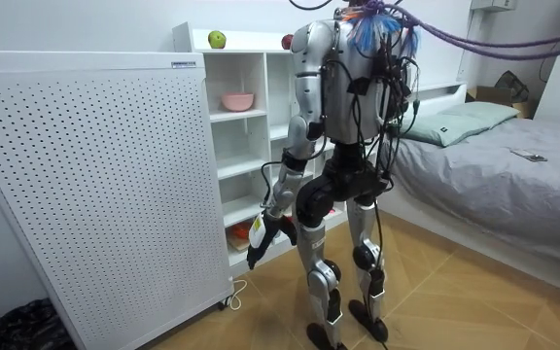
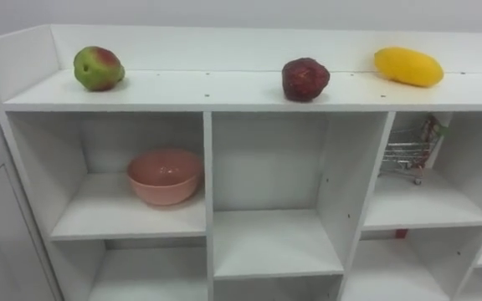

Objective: Arrange fruit in the closet

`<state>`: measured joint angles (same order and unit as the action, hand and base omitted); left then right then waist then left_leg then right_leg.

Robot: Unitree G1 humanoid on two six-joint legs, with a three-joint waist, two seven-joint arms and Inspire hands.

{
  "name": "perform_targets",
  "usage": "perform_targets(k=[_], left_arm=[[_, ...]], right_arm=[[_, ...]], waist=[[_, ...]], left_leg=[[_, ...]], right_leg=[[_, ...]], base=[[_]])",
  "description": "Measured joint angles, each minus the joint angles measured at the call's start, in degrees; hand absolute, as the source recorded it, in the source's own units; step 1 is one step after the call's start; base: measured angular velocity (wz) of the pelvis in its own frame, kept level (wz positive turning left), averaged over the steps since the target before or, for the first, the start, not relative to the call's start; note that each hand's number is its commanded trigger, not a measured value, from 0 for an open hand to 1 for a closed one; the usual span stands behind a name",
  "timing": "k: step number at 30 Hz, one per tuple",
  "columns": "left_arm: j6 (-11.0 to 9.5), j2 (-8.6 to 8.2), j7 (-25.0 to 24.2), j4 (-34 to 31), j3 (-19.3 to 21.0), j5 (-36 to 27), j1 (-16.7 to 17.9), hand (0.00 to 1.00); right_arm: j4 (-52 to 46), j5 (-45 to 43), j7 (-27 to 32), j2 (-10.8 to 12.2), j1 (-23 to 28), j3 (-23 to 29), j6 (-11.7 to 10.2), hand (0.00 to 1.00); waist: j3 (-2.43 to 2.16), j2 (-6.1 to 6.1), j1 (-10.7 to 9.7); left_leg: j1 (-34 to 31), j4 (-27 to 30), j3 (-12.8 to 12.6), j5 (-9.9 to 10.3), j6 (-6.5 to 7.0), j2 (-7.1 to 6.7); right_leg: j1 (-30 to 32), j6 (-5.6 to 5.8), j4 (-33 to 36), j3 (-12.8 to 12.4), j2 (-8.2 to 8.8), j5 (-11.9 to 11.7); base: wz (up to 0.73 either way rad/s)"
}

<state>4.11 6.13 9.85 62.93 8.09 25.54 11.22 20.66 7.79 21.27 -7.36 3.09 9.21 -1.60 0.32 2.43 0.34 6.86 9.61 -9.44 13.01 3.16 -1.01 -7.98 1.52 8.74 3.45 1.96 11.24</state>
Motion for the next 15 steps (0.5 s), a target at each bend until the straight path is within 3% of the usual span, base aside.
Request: perform_targets(k=[6, 7, 9, 15], left_arm=[[-0.5, 0.13, 0.1, -0.1, -0.9, 0.0, 1.8, 0.0], [-0.5, 0.1, 0.2, -0.1, -1.2, 0.0, 1.9, 0.0], [-0.6, -0.19, 0.7, 0.0, -1.6, 0.0, 2.2, 0.0], [-1.1, -0.18, 0.7, 0.0, -2.3, 0.3, 2.3, 0.0]], right_arm=[[-14.4, -3.2, 3.8, 0.0, -0.6, -0.3, -1.0, 0.0], [-16.2, -4.1, 4.3, -0.1, -1.1, -0.5, -2.0, 0.0], [-18.0, -5.5, 4.4, -0.1, -2.0, -0.5, -3.4, 0.0], [-24.8, -7.1, 4.3, -0.2, -2.9, -0.7, -4.2, 0.0]], waist=[[-0.21, -0.4, 0.2], [-0.19, -0.46, 0.0], [-0.3, -0.53, -0.1], [-0.53, -0.95, 0.1]], left_leg=[[-0.4, -0.1, 0.0, 0.0, 0.0, 0.09], [-0.5, -0.1, 0.0, 0.0, -0.01, 0.13], [-0.5, 0.0, 0.1, 0.0, -0.02, 0.17], [-0.6, 0.1, 0.3, 0.0, -0.03, 0.16]], right_leg=[[0.7, 0.0, 0.0, -0.2, -0.07, 0.0], [0.9, 0.0, 0.0, -0.1, -0.1, 0.0], [0.8, 0.0, 0.0, 0.0, -0.13, 0.0], [0.6, -0.01, 0.1, 0.0, -0.12, 0.0]], base=[[-0.04], [-0.04], [0.0], [0.0]])
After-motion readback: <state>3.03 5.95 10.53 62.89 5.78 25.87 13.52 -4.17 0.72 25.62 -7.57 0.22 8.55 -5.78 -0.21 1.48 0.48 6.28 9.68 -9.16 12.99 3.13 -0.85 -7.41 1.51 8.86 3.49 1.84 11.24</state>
